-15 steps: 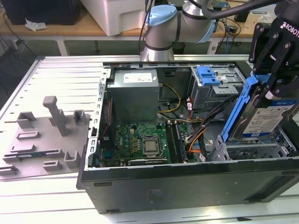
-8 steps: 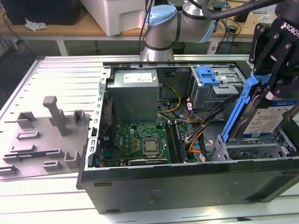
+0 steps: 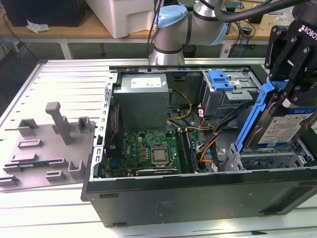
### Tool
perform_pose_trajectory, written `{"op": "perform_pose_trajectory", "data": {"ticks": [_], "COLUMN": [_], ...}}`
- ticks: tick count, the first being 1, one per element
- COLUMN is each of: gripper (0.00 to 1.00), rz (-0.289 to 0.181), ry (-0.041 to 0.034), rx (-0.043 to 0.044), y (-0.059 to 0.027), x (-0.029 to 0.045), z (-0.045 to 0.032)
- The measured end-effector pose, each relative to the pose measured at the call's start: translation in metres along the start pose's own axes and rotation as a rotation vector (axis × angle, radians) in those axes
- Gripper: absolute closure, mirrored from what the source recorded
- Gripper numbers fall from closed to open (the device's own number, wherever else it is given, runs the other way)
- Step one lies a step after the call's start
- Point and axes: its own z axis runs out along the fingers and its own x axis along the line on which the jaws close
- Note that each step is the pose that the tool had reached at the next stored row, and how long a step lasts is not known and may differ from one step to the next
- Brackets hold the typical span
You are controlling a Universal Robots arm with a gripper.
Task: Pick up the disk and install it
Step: 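Insert the disk into the insertion slot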
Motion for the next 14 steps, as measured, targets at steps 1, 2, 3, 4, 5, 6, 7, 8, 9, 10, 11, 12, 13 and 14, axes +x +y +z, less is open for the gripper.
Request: {"op": "perform_pose_trajectory", "data": {"ticks": [1,2,3,4,5,6,7,8,9,10,11,12,13,14], "gripper": [0.63,0.63,0.63,0.63,0.63,0.63,0.63,0.63,0.63,0.63,0.63,0.63,0.63,0.63], "rz": [0.000,0.000,0.000,0.000,0.000,0.001,0.001,0.001,0.001,0.001,0.001,0.001,0.001,0.001], "ry": [0.0000,0.0000,-0.0001,-0.0002,-0.0002,0.0001,0.0002,0.0003,0.0007,0.0012,0.0015,0.0023,0.0033,0.0048], "rx": [0.0000,0.0000,0.0000,0.0000,0.0000,0.0000,0.0000,0.0000,0.0000,0.0000,-0.0001,0.0000,0.0000,-0.0001], "y": [0.0000,0.0000,0.0000,0.0000,0.0000,0.0000,0.0000,0.0000,0.0000,0.0000,0.0000,0.0000,0.0000,0.0000], "x": [0.0000,0.0000,0.0000,0.0000,-0.0002,-0.0005,-0.0008,-0.0018,-0.0027,-0.0039,-0.0045,-0.0050,-0.0053,-0.0055], "z": [0.0000,0.0000,0.0000,-0.0002,-0.0003,-0.0007,-0.0010,-0.0016,-0.0021,-0.0026,-0.0029,-0.0032,-0.0035,-0.0041]}}
